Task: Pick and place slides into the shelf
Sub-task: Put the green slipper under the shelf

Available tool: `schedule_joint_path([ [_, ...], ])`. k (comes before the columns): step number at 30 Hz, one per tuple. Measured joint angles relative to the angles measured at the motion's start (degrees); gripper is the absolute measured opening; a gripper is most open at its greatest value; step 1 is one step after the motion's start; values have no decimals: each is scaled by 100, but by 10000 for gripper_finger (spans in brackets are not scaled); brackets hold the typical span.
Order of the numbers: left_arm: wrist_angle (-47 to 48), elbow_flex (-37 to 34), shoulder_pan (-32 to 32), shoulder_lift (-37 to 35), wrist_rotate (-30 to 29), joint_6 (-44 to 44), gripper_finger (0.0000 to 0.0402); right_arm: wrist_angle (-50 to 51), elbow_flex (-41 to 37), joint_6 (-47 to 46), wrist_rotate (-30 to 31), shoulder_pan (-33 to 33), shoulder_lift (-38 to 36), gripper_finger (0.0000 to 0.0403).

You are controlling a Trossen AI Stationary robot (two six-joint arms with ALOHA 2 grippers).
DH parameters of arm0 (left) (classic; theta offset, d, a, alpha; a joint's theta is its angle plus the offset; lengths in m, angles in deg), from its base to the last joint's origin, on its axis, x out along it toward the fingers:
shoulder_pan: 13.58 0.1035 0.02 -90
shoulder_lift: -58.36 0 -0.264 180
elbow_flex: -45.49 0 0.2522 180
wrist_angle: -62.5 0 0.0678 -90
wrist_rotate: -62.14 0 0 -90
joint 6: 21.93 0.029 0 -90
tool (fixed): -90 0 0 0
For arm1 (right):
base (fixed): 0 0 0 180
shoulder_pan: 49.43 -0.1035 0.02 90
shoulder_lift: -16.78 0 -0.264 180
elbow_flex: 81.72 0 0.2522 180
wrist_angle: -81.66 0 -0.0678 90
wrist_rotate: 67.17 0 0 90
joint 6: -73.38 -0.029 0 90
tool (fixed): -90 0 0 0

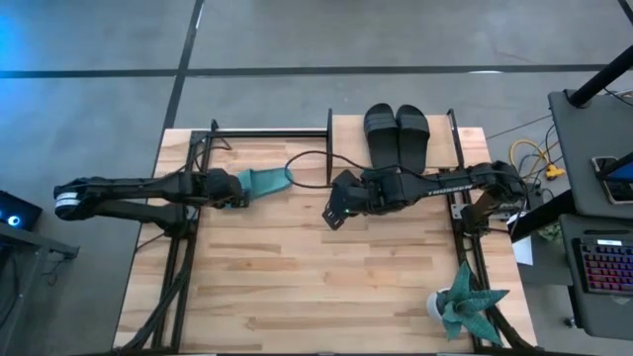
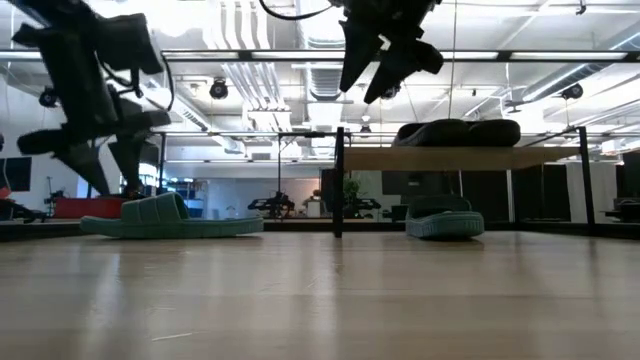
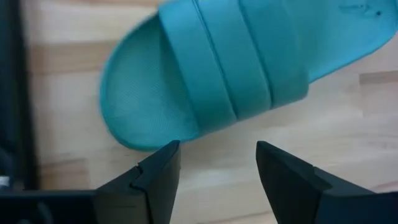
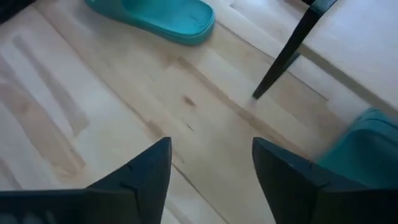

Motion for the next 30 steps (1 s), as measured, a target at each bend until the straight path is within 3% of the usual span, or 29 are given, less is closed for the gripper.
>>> schedule_joint_path([
  [9,-1646,-898,156,-121,-179,-216,195,-4,-2,405,-222,218,0,220],
  [20,-1609,-956,201,-379,-94,-276,195,149,-7,457,-260,238,0,219],
  [26,-1568,-935,207,-279,-829,37,195,169,-7,499,-258,345,0,219],
  [30,-1967,-1040,237,-69,-863,231,195,166,-7,526,-260,422,0,219],
])
